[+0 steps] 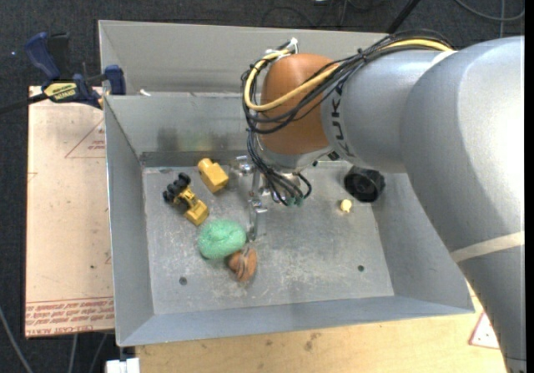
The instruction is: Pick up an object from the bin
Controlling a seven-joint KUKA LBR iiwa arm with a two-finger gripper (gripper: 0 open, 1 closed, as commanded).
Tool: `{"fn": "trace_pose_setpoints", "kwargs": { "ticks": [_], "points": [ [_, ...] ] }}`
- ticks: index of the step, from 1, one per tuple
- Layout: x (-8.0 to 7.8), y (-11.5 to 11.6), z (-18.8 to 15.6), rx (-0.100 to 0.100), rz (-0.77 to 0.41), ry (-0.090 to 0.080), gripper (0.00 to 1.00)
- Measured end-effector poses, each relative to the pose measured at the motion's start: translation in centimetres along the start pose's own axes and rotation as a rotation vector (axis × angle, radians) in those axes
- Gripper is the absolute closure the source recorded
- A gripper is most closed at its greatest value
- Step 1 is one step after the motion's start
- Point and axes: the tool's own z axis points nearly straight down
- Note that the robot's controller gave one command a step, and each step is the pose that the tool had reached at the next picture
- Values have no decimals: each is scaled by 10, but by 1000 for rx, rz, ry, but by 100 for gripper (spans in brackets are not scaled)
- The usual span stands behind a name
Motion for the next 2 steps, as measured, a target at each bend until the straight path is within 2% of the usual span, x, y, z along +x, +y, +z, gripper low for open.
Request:
{"fn": "trace_pose_setpoints", "kwargs": {
  "ticks": [1,2],
  "points": [
    [38,0,4,0,20,0,0],
    [44,29,4,2,-50,1,0]
  ]
}}
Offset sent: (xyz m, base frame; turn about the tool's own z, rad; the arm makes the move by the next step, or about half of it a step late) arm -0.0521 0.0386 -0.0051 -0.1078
